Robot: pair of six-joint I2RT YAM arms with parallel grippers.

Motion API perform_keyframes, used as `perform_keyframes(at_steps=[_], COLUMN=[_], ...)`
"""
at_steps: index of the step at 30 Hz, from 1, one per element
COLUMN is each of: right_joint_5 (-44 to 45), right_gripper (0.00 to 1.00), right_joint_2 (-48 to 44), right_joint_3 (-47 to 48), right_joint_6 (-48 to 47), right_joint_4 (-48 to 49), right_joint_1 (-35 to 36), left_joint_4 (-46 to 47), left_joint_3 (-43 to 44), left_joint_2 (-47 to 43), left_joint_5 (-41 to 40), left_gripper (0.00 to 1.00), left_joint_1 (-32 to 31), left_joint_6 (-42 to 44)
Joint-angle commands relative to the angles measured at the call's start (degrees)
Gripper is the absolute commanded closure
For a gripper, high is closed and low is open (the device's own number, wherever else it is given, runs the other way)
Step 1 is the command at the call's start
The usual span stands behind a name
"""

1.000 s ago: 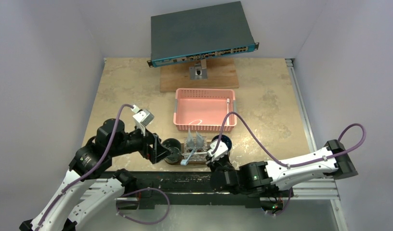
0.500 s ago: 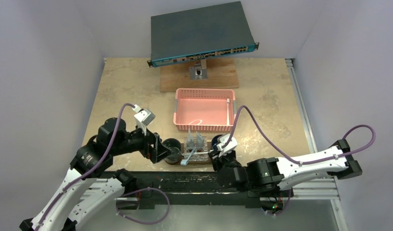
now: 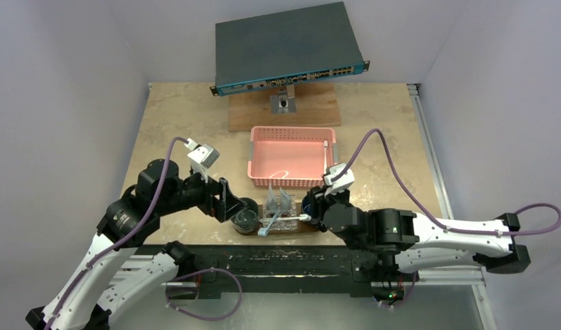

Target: Prepare toiletry sets of a toothbrush and toothpaste on the tray

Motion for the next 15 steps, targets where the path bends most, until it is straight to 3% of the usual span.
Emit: perform_keyframes(at_steps=[1, 15], right_joint_5=[-5.67, -30.22], right_gripper=[0.5, 0.43], right_joint_2=[-0.2, 5.19], right_joint_3=[3.34, 10.23], right_joint_6=[-10.68, -20.43], right_joint_4=[6.11, 12.07], right_joint_1=[-7.17, -39.74], left_joint_4=[0.36, -0.44], left_joint_3=[4.38, 12.14], left_joint_2=[2.17, 10.65], left_joint_5=[-5.6, -24.46], left_gripper=[0.03, 0.0], left_joint_1=[-0.08, 2.05], left_joint_6=[0.94, 3.8])
